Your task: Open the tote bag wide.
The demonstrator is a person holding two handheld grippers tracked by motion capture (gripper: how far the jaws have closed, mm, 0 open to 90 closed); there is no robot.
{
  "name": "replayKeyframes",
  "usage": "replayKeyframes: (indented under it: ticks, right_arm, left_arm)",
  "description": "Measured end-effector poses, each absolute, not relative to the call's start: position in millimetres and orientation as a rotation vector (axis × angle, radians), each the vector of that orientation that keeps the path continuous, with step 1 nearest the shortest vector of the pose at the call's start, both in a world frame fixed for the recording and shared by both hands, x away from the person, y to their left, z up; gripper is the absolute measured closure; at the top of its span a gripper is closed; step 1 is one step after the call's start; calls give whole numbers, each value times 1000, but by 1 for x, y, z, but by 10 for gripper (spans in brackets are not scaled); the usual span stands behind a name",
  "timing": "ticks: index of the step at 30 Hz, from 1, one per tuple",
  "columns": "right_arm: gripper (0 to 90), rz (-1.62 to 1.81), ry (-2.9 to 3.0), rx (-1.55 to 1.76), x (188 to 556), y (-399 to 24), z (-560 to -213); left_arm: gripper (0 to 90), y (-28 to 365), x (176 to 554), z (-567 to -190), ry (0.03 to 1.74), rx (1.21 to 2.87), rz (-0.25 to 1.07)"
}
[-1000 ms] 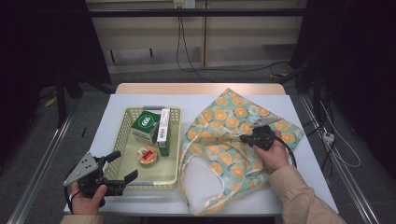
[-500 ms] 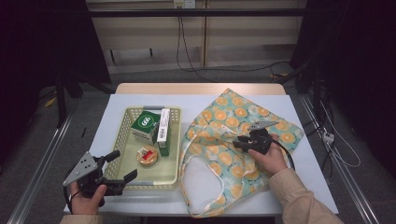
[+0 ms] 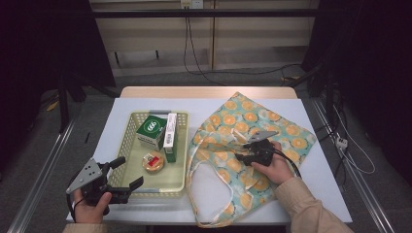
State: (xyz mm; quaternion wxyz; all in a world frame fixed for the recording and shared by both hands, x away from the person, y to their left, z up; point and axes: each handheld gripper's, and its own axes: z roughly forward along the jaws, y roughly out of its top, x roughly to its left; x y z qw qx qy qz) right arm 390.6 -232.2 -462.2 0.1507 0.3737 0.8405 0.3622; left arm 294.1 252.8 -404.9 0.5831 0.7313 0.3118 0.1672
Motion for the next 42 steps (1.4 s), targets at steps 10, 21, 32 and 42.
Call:
replayKeyframes:
  ticks: [10,21,32,42]
  right_arm:
    - [895,977,2393,1090,395,-235,-458]
    - [900,1195,2494,1074,375,-216,-432]
    - [879,1104,2336,1178,391,-253,-428]
    - [747,1011,2372,1233,399,-251,-456]
  left_arm:
    - [41,253,295,-406,730,1709,388]
    - [41,253,294,-405,728,1709,393]
    - [41,253,295,-406,734,1707,388]
    - [41,255,295,-407,739,1706,388]
